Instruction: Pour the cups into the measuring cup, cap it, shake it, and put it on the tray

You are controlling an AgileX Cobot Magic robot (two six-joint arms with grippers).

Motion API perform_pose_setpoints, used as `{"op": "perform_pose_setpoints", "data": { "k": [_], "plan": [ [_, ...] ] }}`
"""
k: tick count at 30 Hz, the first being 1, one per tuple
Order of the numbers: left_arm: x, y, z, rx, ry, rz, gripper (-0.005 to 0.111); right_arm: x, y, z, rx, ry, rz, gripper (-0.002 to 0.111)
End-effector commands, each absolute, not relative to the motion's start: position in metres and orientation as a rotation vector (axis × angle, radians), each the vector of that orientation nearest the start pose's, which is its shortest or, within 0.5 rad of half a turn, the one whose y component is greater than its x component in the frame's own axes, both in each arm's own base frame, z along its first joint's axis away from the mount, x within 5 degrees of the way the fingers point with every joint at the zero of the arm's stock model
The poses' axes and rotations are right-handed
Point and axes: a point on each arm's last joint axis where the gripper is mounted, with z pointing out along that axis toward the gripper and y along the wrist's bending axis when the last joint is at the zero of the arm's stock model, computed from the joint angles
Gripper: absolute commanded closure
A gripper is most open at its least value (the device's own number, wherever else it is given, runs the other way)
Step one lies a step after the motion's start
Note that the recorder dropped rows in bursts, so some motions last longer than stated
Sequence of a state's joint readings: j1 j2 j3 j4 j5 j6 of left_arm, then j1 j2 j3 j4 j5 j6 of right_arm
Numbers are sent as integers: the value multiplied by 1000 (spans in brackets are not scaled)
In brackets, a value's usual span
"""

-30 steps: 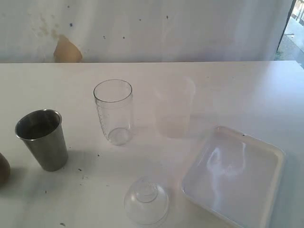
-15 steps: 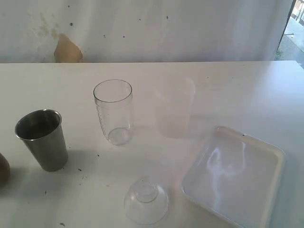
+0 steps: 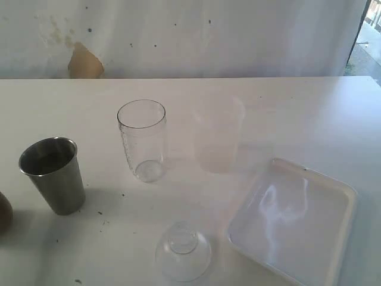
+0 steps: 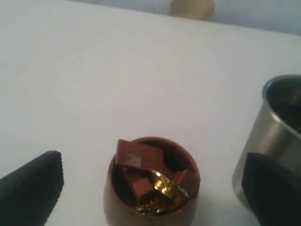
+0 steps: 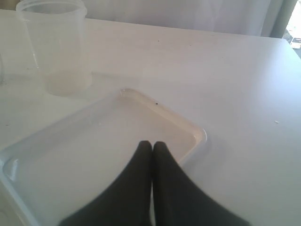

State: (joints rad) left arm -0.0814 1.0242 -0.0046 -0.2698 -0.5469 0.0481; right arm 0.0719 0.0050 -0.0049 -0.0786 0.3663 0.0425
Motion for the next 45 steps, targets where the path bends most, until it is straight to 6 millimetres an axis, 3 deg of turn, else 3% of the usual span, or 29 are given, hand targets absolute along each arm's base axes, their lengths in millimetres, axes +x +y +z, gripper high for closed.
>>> {"op": "perform_pose_setpoints", "data": {
  "k": [1, 37, 45],
  "plan": [
    [140, 2, 149, -195, 2029, -16, 9, 53, 1, 182, -79, 1832, -4, 108],
    [156, 3, 98, -217, 2211, 39, 9, 53, 1, 182, -79, 1832, -4, 108],
    [173, 1, 86, -203, 2256, 48, 9, 53, 1, 182, -79, 1832, -4, 108]
  ]
}}
